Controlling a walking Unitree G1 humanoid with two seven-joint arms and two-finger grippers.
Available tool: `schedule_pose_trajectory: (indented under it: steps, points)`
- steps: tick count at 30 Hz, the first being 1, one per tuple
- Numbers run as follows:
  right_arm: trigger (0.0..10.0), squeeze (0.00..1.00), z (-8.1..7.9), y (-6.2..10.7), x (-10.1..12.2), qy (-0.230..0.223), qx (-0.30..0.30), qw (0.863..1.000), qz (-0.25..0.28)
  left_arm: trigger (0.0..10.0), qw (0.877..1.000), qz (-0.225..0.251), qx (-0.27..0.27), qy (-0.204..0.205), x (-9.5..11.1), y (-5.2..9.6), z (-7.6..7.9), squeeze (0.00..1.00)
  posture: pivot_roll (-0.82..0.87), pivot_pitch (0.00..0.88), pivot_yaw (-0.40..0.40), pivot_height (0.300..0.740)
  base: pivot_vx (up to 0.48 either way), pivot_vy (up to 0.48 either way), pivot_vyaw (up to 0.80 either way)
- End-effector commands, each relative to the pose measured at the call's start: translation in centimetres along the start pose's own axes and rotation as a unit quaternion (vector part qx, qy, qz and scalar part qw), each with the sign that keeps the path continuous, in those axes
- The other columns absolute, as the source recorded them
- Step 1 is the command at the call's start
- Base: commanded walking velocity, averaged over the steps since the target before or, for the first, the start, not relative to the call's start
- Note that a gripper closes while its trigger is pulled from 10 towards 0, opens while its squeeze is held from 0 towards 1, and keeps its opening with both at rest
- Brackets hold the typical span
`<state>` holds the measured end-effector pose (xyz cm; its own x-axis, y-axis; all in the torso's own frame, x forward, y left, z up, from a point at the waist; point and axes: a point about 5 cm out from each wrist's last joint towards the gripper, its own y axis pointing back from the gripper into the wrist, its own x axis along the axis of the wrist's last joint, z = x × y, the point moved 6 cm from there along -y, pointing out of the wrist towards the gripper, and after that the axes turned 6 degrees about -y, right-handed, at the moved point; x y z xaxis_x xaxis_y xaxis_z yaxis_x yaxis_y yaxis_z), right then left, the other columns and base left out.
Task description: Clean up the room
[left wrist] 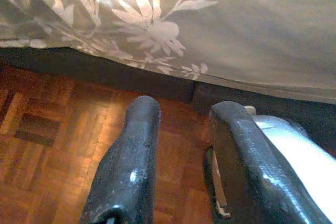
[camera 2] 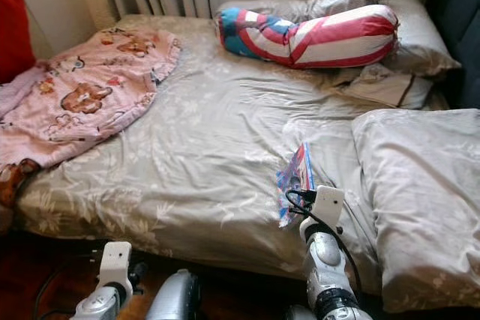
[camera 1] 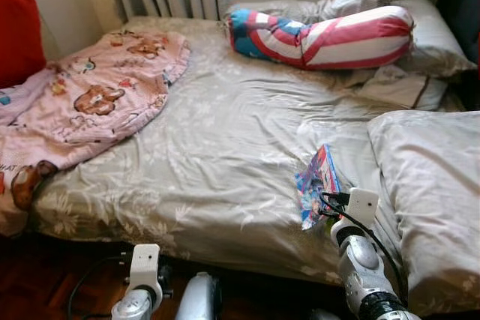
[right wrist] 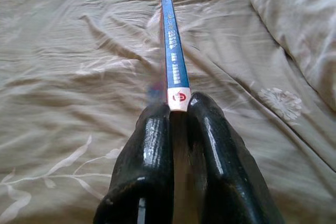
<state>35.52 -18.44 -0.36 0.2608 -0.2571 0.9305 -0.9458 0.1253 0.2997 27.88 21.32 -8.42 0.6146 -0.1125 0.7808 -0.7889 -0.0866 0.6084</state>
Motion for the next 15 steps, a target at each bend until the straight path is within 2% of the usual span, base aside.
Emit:
schedule_pose_trajectory:
  steps: [1,7,15]
  points:
    - [10.0,0.0,-0.6,-0.4,2.1,0.018,0.01,0.999,0.044,10.0,1.0,-0.006,0.003,0.0,-0.2,0.0,-0.3,0.0,-0.01,0.022,0.034,0.636,0.0,0.0,0.0]
    - [10.0,0.0,-0.9,-0.4,3.9,0.023,0.013,0.996,0.084,10.0,1.0,-0.007,0.003,0.001,-0.3,0.0,-0.3,0.0,-0.01,0.02,0.033,0.636,0.0,0.0,0.0]
    - [10.0,0.0,-1.0,-0.3,3.6,0.028,0.013,0.996,0.08,10.0,1.0,-0.008,0.002,0.001,-0.4,0.1,-0.3,0.0,-0.01,0.02,0.032,0.636,0.0,0.0,0.0]
